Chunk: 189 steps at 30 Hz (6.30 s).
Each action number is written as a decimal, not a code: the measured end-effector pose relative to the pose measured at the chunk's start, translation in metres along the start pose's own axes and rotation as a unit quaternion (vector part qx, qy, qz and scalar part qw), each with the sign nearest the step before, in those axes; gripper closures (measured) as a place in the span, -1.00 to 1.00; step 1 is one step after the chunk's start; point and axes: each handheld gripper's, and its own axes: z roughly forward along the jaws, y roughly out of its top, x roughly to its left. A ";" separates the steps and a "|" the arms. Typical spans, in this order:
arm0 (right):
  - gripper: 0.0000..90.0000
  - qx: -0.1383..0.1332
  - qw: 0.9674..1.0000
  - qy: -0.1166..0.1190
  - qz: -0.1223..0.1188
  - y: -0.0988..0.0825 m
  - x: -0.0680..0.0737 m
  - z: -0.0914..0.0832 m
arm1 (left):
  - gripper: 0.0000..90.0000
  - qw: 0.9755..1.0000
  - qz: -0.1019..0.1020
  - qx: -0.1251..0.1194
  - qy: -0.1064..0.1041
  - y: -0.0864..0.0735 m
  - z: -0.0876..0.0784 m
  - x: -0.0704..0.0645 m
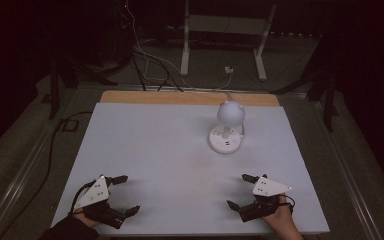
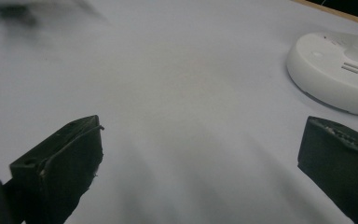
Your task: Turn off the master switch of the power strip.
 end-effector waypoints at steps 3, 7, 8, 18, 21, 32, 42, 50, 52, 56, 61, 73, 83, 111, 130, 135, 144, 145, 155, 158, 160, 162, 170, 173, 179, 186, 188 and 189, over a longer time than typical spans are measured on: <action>-1.00 -0.005 1.000 0.002 0.002 0.000 -0.001 -0.001 | -0.99 1.000 -0.001 0.001 0.001 0.000 0.000 0.000; -1.00 0.000 1.000 0.005 0.002 -0.001 -0.001 -0.001 | -0.99 1.000 -0.001 -0.002 0.003 0.000 -0.001 0.000; -1.00 0.001 1.000 0.008 0.003 -0.001 -0.001 -0.001 | -0.99 1.000 -0.001 0.000 0.003 0.000 -0.001 0.000; -1.00 0.009 1.000 0.001 0.001 -0.006 0.001 -0.001 | -0.99 1.000 -0.001 0.000 0.001 0.000 0.000 0.000; -1.00 0.015 1.000 0.006 -0.004 -0.006 0.002 -0.001 | -0.99 1.000 -0.002 0.001 -0.001 0.000 0.000 0.000; -1.00 0.032 0.998 0.041 0.018 0.003 0.008 0.001 | -0.99 1.000 -0.002 0.002 -0.003 0.000 0.000 0.000; -1.00 0.049 0.997 0.054 0.027 0.012 0.014 0.003 | -0.99 1.000 -0.004 0.001 -0.003 0.000 -0.001 0.000; -1.00 0.053 0.996 0.064 0.031 0.025 0.018 0.004 | -0.99 1.000 -0.003 0.005 -0.008 0.000 0.001 -0.001; -1.00 0.048 0.996 0.067 0.034 0.029 0.018 0.003 | -0.99 1.000 -0.003 0.005 -0.008 0.000 0.001 -0.001; -1.00 0.043 0.996 0.069 0.034 0.033 0.017 0.002 | -0.99 1.000 -0.005 0.004 -0.008 0.000 0.001 -0.001; -1.00 0.037 0.996 0.072 0.038 0.039 0.017 0.001 | -0.99 1.000 -0.006 0.003 -0.008 0.000 0.000 0.000; -1.00 0.017 0.997 0.065 0.045 0.053 0.006 -0.003 | -0.99 1.000 -0.008 0.003 -0.009 0.000 0.000 0.000; -1.00 0.007 0.998 0.050 0.045 0.064 -0.005 -0.005 | -0.99 1.000 -0.007 0.004 -0.009 0.000 0.000 0.000; -1.00 0.009 0.998 -0.030 0.061 0.071 -0.040 -0.001 | -0.99 1.000 -0.010 0.004 -0.011 0.000 0.000 -0.001; -1.00 0.009 0.991 -0.098 0.093 0.075 -0.072 0.014 | -0.99 1.000 -0.012 0.000 -0.011 0.000 -0.001 0.000; -1.00 0.009 0.988 -0.112 0.107 0.075 -0.082 0.020 | -0.99 1.000 -0.011 0.000 -0.010 0.001 -0.001 0.000; -1.00 0.010 0.985 -0.129 0.114 0.077 -0.093 0.030 | -0.99 1.000 -0.012 0.000 -0.010 0.000 -0.001 0.000; -1.00 0.010 0.985 -0.129 0.114 0.077 -0.093 0.030 | -0.99 1.000 -0.011 0.001 -0.010 0.000 -0.001 0.000; -1.00 0.007 0.982 -0.147 0.117 0.082 -0.106 0.038 | -0.99 1.000 -0.010 0.002 -0.010 0.000 -0.001 0.000; -1.00 0.007 0.981 -0.154 0.117 0.084 -0.111 0.042 | -0.99 1.000 -0.011 0.001 -0.010 0.000 -0.001 0.000; -0.99 0.006 0.981 -0.154 0.118 0.085 -0.114 0.045 | -0.99 1.000 -0.011 0.001 -0.010 0.000 -0.001 0.000; -0.97 0.008 0.980 -0.156 0.124 0.085 -0.117 0.047 | -0.99 1.000 -0.011 0.002 -0.011 0.000 -0.001 0.000; -0.85 0.014 0.976 -0.168 0.136 0.082 -0.123 0.056 | -0.99 1.000 -0.012 0.000 -0.011 0.000 -0.002 0.000; -0.79 0.021 0.975 -0.178 0.133 0.080 -0.124 0.060 | -0.99 1.000 -0.012 0.001 -0.011 0.000 -0.001 0.000; -0.66 0.020 0.968 -0.206 0.141 0.079 -0.126 0.064 | -0.99 1.000 -0.013 0.001 -0.012 0.000 -0.002 0.000; -0.50 0.025 0.961 -0.232 0.150 0.078 -0.126 0.071 | -0.99 1.000 -0.012 0.002 -0.012 0.000 -0.001 0.000; -0.29 0.030 0.958 -0.240 0.156 0.078 -0.125 0.071 | -0.99 1.000 -0.012 0.002 -0.012 0.000 -0.002 0.000; -0.20 0.032 0.956 -0.247 0.158 0.079 -0.124 0.072 | -0.99 1.000 -0.012 0.002 -0.012 0.000 -0.002 0.000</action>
